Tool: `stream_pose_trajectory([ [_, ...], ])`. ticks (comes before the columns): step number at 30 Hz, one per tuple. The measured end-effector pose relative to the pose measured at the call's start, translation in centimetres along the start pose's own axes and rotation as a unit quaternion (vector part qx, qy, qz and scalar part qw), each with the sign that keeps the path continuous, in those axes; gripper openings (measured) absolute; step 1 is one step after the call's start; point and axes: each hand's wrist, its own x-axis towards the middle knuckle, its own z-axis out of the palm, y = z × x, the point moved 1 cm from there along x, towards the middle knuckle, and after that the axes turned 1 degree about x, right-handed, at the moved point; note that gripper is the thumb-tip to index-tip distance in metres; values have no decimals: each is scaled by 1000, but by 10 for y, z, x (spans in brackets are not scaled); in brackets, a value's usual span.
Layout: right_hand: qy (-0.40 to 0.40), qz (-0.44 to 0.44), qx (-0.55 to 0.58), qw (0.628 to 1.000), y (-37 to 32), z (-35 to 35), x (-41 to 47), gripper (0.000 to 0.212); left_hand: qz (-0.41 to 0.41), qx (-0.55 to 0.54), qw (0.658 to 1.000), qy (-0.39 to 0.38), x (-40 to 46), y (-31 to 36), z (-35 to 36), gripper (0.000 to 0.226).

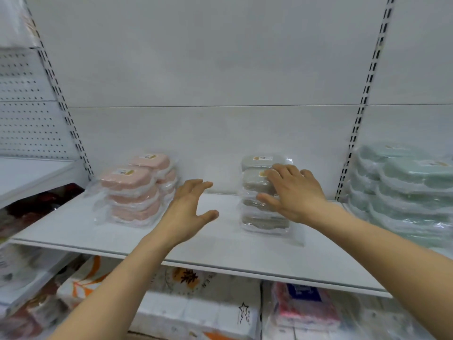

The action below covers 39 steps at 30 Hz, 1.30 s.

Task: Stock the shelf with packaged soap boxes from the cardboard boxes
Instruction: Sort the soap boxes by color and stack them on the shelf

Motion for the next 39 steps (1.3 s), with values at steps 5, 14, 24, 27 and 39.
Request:
stream_pose_trajectory([
  [5, 29, -3, 0, 1000, -31, -8, 10, 60, 4, -6, 999, 37, -10, -37, -32, 61],
  [14, 76, 16, 73, 994, -148, 21, 25, 50, 25, 133, 980, 145, -35, -184, -91, 85],
  [24, 0, 59, 124, 991, -249, 52, 49, 57, 160, 219, 959, 83, -3, -263, -76, 131],
  [27, -6, 73, 122, 990, -255, 51, 63, 58, 161, 224, 957, 87, 11, -261, -67, 129],
  [39, -2, 52, 111, 992, -263, 66, 112, 62, 162, 219, 952, 144, 34, -261, -48, 117],
])
